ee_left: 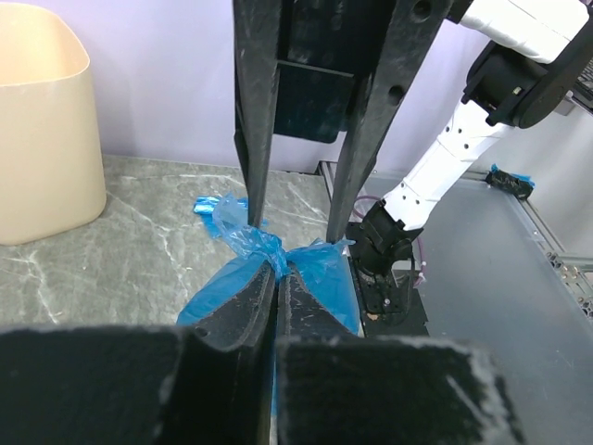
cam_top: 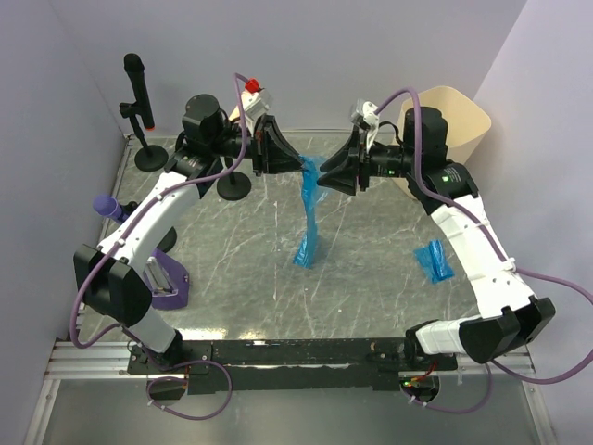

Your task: Put the trash bags into the trash bin

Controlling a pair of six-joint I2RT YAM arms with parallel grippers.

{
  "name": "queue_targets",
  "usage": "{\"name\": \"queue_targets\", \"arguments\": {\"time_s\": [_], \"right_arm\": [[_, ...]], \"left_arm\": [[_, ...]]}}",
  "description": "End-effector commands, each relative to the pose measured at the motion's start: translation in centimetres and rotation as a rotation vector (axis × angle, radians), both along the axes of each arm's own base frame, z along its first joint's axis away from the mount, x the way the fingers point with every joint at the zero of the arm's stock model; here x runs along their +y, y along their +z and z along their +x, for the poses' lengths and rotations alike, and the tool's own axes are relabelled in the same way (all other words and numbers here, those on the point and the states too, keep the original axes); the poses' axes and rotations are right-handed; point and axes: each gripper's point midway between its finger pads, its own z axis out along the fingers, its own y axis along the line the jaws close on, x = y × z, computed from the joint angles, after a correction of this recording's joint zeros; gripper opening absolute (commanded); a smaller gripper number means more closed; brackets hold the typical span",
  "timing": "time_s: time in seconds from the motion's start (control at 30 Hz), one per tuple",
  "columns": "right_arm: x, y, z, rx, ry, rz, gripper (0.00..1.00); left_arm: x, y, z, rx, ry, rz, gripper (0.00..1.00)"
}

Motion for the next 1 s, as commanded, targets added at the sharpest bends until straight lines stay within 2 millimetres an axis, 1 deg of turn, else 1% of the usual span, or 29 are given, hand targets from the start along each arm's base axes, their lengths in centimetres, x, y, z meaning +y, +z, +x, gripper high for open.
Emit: {"name": "queue_targets", "arguments": {"time_s": [0.0, 0.2, 0.33, 0.5, 0.67, 0.8, 0.97], "right_arm": [[0.5, 1.1, -0.1, -0.057, 0.035, 0.012, 0.49], [1.3, 1.6, 0.0, -0.048, 0.057, 0.026, 0.49], [1.7, 2.0, -0.1, -0.062, 0.061, 0.028, 0.48], [1.7, 2.2, -0.1, -0.070, 0.053, 0.025, 0.48], [1.2, 2.4, -0.8, -0.105, 0.050, 0.010, 0.48], [1.1, 2.1, -0.6, -0.106, 0.029, 0.006, 0.46], [1.5, 1.5, 0.1, -0.104, 0.025, -0.011, 0.39]], "left_arm": [[0.5, 1.7, -1.2, -0.054, -0.022, -0.025, 0.06], [0.3, 1.5, -0.9, -0.053, -0.009, -0.023, 0.08], [0.4, 1.5, -0.4, -0.060, 0.019, -0.022, 0.08], [0.3, 1.5, -0.2, -0.065, 0.032, -0.024, 0.08], [0.3, 1.4, -0.1, -0.074, 0.040, -0.016, 0.08], [0.3, 1.4, -0.2, -0.068, 0.033, -0.021, 0.08], [0.2, 1.6, -0.2, -0.063, 0.029, -0.025, 0.08]]}}
